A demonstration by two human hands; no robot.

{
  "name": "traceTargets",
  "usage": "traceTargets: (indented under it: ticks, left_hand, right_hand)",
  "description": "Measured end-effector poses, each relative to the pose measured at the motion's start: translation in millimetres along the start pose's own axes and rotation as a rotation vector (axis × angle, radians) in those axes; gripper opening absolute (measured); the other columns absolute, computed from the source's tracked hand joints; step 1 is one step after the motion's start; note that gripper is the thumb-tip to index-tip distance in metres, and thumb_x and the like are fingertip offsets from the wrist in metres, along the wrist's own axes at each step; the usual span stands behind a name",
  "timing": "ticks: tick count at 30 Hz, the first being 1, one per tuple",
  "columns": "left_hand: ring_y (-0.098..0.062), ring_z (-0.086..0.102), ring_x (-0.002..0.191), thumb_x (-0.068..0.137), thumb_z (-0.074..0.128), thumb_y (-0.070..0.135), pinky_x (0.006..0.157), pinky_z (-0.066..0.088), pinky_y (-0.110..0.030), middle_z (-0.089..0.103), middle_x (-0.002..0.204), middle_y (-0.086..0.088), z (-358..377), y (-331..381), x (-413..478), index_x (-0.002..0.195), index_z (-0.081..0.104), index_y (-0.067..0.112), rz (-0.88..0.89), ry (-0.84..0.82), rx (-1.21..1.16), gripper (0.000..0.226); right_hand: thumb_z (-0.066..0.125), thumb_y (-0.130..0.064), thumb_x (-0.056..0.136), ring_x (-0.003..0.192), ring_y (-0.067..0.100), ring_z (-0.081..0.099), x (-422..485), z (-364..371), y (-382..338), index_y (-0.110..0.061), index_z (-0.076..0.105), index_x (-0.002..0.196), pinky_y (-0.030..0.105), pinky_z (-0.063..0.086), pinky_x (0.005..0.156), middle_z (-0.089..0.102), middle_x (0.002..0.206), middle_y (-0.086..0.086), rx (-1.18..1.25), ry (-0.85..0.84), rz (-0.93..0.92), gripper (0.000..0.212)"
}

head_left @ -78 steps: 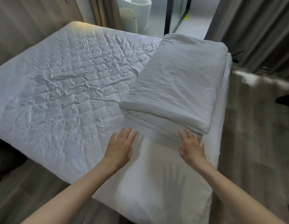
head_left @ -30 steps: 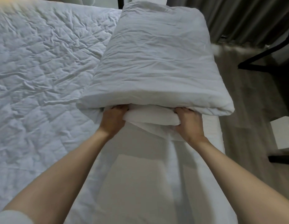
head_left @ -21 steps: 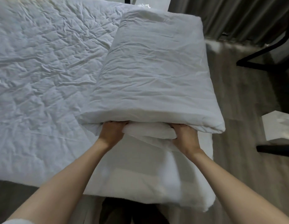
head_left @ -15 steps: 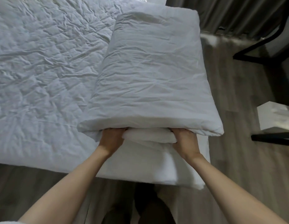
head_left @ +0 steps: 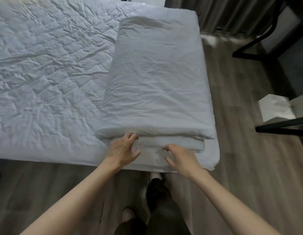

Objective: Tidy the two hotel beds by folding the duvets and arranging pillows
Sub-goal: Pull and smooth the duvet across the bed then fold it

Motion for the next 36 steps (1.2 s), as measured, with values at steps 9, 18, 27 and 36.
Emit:
traceTargets:
  ticks: [9,18,27,36]
  left_hand:
    - [-0.025,0.055,0.113,0.091,0.053,0.040,0.083,0.046,-0.041,0.043,0.141,0.001,-118.0,-11.9,44.9,0.139,0.043,0.027,-0.174,0.171,-0.136,0.051]
    - [-0.034,0.044,0.127,0.098,0.043,0.040,0.100,0.038,-0.048,0.031,0.148,-0.012,-137.4,-39.0,199.5,0.149,0.027,0.029,-0.339,0.051,-0.207,0.055]
    - [-0.043,0.027,0.138,0.090,0.042,0.064,0.113,0.024,-0.050,0.021,0.154,-0.023,-78.0,-121.2,371.1,0.153,0.011,0.030,-0.731,-0.004,-0.401,0.078]
    - [-0.047,0.038,0.128,0.050,0.031,0.102,0.106,0.032,-0.060,0.035,0.146,-0.024,-52.1,-165.8,434.0,0.149,0.005,0.044,-0.954,0.088,-0.481,0.118]
  right_hand:
    - [0.058,-0.027,0.092,0.121,0.028,0.044,27.4,-126.5,-1.5,-0.019,0.050,0.133,0.040,0.041,0.094,0.048,0.137,0.001,0.118,0.424,0.135,0.042]
    - [0.059,-0.059,0.086,0.136,0.038,0.019,158.1,-193.0,96.7,-0.034,0.018,0.149,0.053,0.027,0.110,0.011,0.158,-0.001,0.578,0.423,0.549,0.079]
    - [0.061,-0.074,0.073,0.142,0.040,0.019,302.2,-167.6,200.3,-0.036,0.003,0.152,0.050,0.022,0.112,0.012,0.160,0.008,0.902,0.334,0.884,0.105]
    - [0.071,-0.077,0.059,0.120,0.029,0.051,364.5,-142.3,250.9,-0.035,0.017,0.148,0.040,0.042,0.103,0.048,0.139,0.003,1.038,0.331,0.882,0.113]
Point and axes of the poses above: each hand's wrist, its own x-axis towards the middle knuckle, its own z-axis out of the palm, y = z × x, the point moved 5 cm from there along x, towards the middle knuckle
